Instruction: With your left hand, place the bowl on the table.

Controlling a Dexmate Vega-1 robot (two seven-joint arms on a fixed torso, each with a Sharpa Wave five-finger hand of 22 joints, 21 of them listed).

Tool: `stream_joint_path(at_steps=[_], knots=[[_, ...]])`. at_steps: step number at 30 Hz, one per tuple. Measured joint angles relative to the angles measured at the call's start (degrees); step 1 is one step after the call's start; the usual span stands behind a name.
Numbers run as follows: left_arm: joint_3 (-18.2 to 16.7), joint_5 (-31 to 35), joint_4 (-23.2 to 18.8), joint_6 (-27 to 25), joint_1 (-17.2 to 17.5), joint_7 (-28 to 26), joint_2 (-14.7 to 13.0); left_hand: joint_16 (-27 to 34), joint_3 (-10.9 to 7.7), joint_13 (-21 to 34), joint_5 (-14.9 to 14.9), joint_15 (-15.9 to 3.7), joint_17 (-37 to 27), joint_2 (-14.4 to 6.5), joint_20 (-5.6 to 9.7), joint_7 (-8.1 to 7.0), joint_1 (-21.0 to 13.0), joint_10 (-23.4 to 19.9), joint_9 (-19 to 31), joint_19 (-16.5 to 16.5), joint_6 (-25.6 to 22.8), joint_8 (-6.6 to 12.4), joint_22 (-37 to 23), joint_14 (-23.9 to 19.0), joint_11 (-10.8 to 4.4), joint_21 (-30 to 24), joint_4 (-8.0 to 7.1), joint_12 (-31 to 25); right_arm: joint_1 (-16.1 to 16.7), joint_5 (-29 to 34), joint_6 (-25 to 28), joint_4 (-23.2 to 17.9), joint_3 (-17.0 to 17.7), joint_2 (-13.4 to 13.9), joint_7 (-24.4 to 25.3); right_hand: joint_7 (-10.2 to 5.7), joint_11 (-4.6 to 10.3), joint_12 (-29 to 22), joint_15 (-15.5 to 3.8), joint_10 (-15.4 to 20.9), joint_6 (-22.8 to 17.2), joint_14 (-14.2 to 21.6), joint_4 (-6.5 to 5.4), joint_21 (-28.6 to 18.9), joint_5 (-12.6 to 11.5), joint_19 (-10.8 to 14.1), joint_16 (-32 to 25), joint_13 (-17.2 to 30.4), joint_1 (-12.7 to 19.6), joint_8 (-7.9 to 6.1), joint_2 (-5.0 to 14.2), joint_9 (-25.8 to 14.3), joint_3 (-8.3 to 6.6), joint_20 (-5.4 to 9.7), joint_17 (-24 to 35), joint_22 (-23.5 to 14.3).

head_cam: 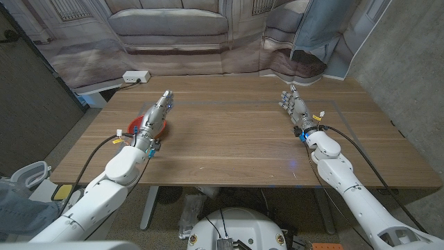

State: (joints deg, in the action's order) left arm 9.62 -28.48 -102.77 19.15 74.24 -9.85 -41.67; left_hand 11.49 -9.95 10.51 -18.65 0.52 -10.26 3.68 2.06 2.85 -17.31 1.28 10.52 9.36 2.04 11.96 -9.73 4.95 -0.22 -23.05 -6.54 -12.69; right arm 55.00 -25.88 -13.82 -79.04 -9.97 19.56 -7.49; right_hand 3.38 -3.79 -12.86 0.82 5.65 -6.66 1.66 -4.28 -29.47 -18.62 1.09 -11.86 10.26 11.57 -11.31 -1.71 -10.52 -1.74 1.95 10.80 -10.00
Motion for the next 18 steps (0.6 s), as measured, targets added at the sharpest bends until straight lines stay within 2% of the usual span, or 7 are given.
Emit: stream_joint_path(at_steps=[18], knots=[[-2.57,1.81,-1.82,1.11,3.67,-1.0,-0.17,0.0,0.24,0.0,0.0,0.0,0.0,-0.22,0.0,-0.31,-0.23,-0.21,0.0,0.0,-0.31,0.0,0.0,0.0,0.22,0.55,0.24,-0.01,-0.67,-0.32,-0.55,0.86,0.0,-0.61,-0.53,0.0,0.01,0.0,0.22,-0.01,0.0,0.21,0.0,0.24,0.0,-0.01,0.0,0.0,0.0,0.0,0.0,0.0,0.0,-0.01,0.0,0.0]])
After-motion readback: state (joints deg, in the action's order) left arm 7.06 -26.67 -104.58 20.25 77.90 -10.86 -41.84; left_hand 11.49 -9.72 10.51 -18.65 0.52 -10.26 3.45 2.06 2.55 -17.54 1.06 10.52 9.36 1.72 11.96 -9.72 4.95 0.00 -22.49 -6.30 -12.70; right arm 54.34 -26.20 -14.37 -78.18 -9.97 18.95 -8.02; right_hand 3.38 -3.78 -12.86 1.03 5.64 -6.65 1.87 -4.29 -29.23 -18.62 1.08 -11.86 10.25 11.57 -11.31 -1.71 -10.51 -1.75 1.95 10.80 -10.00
